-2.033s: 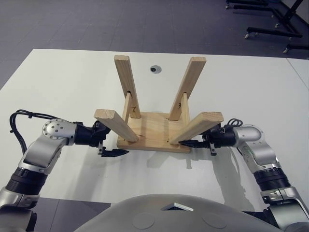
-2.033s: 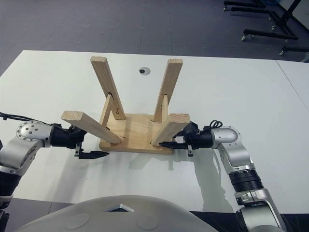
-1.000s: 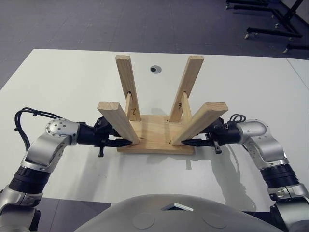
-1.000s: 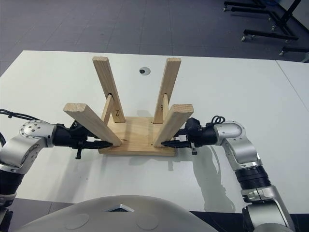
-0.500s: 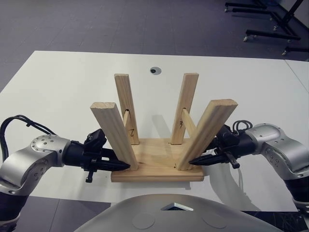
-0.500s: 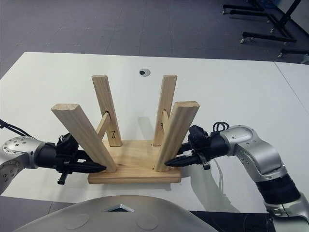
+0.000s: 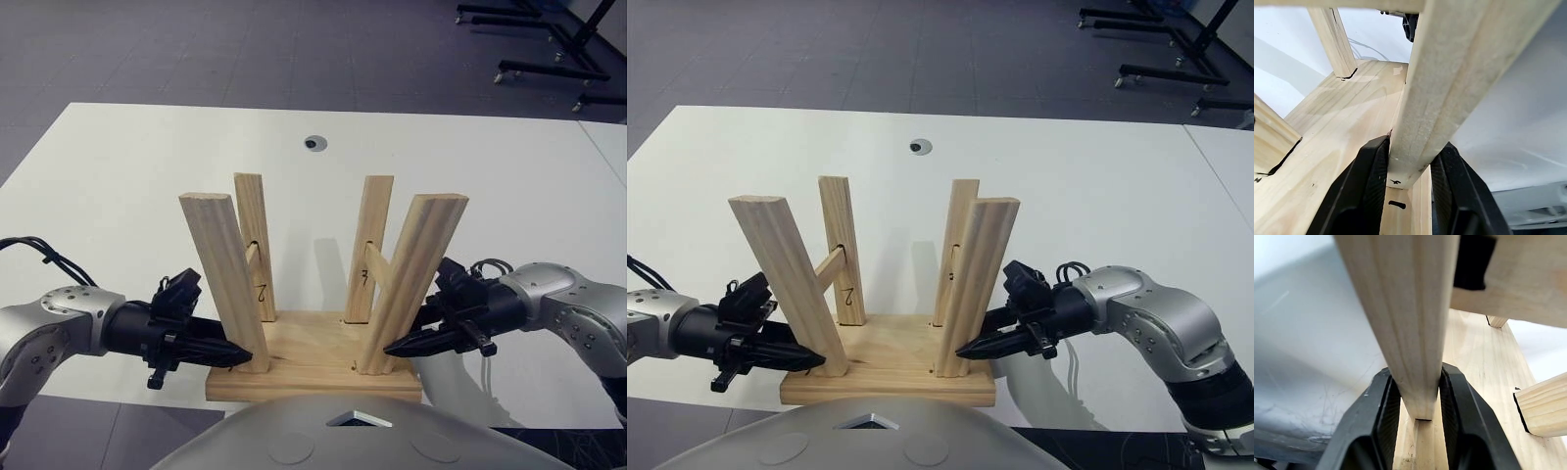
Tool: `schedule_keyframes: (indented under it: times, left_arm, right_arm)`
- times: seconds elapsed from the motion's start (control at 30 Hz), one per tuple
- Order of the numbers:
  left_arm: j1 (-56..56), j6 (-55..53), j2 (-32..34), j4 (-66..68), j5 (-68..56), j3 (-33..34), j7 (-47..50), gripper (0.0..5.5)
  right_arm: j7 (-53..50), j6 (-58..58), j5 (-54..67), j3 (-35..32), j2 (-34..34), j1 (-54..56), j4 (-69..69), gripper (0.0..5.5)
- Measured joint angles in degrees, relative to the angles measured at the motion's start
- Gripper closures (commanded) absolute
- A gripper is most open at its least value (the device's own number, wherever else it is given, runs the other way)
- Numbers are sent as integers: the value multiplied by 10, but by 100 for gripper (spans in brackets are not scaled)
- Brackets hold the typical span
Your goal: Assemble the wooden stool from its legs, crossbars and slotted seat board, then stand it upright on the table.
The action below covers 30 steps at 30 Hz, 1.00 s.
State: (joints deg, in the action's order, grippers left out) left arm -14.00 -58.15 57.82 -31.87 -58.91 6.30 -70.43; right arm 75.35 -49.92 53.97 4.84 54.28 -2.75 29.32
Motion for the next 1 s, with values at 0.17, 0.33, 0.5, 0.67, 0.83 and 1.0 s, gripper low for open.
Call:
schedule_keyframes:
  times: [0.17,0.33,0.5,0.67,0.83,1.0]
  left_arm:
    - [10,-66,0,24,-69,18,25,434]
    - [29,-118,-19,64,-150,31,75,435]
    - [37,-119,-52,91,-154,32,104,435]
    - [31,-88,-79,82,-113,2,97,357]
    - [28,-72,-84,80,-92,1,98,281]
    - [40,-67,-85,105,-81,12,98,209]
  right_arm:
    - [-55,-93,71,-1,-14,28,-14,447]
    - [-86,-184,129,3,-34,72,-55,447]
    - [-97,-224,135,12,-47,109,-88,447]
    - [-113,-231,127,37,-73,124,-87,355]
    - [-131,-223,124,30,-82,105,-86,265]
    - [-159,-223,139,-2,-102,77,-85,176]
